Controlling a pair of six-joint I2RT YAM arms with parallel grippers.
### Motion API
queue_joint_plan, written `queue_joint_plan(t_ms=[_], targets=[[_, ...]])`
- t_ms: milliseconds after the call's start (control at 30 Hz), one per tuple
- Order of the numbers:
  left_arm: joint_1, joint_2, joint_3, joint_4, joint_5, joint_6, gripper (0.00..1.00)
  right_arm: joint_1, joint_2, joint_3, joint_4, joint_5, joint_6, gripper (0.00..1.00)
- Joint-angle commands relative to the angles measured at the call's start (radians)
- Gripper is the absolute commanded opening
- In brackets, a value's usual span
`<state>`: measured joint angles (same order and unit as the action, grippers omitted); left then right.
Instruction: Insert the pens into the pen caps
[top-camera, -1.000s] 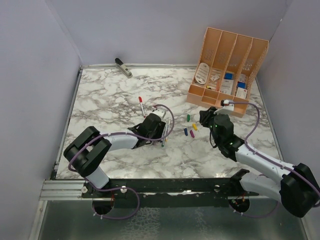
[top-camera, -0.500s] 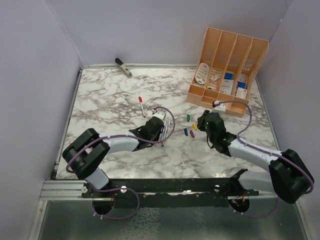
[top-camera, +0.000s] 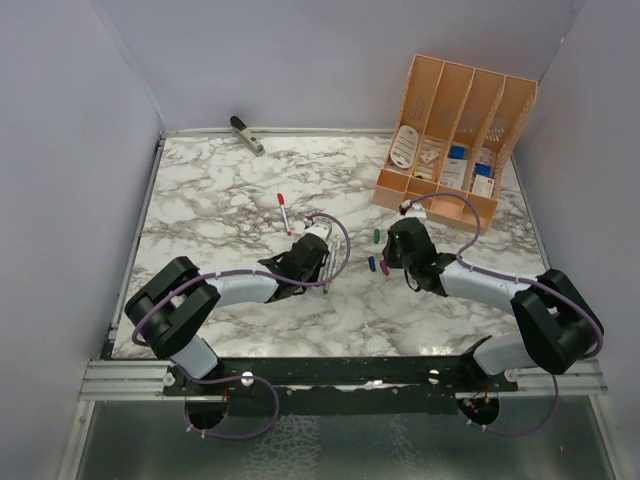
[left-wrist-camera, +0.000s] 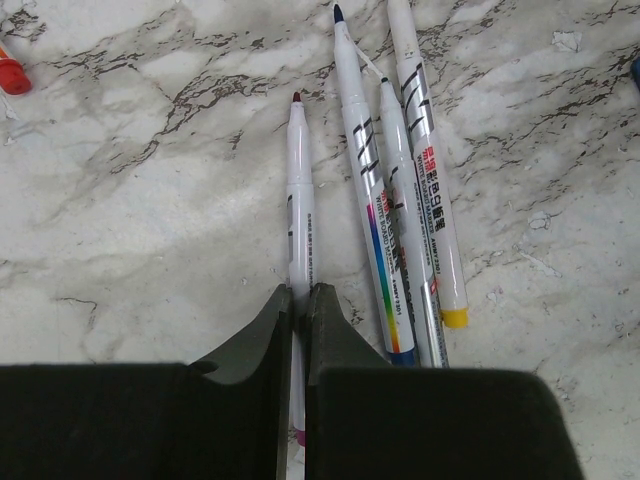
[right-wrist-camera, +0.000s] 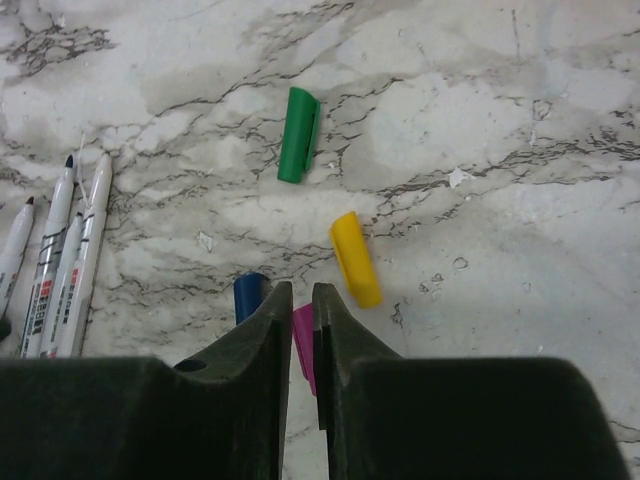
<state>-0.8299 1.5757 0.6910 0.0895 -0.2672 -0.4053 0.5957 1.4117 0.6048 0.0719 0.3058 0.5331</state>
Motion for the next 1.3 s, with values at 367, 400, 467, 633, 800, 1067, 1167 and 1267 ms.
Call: queue_joint_plan(t_ms=[367, 400, 467, 633, 800, 1067, 1167, 1267], targets=[[-0.007, 0.065, -0.008, -0.096, 0.06, 0.012, 0.0, 0.001, -0.002, 0.017, -0.063, -0.17, -0.057, 0.32], [-0.006, 0.061, -0.007, -0.097, 0.06, 0.012, 0.0, 0.001, 0.002, 0.018, -0.066, -0.168, -0.056, 0.32], [-0.007, 0.054, -0.01, -0.099, 0.057, 0.014, 0.0, 0.001, 0.01, 0.02, -0.075, -0.157, -0.05, 0.32], [-0.007, 0.049, -0.008, -0.1, 0.06, 0.015, 0.0, 0.001, 0.038, 0.027, -0.09, -0.139, -0.041, 0.33], [-0.007, 0.052, -0.008, -0.1, 0.064, 0.015, 0.0, 0.001, 0.067, 0.034, -0.089, -0.128, -0.038, 0.33], [-0.006, 0.034, -0.01, -0.1, 0.068, 0.014, 0.0, 0.001, 0.122, 0.052, -0.118, -0.128, -0.027, 0.18], [-0.008, 0.003, -0.014, -0.105, 0.06, 0.011, 0.0, 0.001, 0.125, 0.057, -0.137, -0.129, -0.028, 0.05], [-0.007, -0.049, -0.023, -0.108, 0.049, 0.015, 0.0, 0.001, 0.125, 0.058, -0.15, -0.135, -0.033, 0.01]])
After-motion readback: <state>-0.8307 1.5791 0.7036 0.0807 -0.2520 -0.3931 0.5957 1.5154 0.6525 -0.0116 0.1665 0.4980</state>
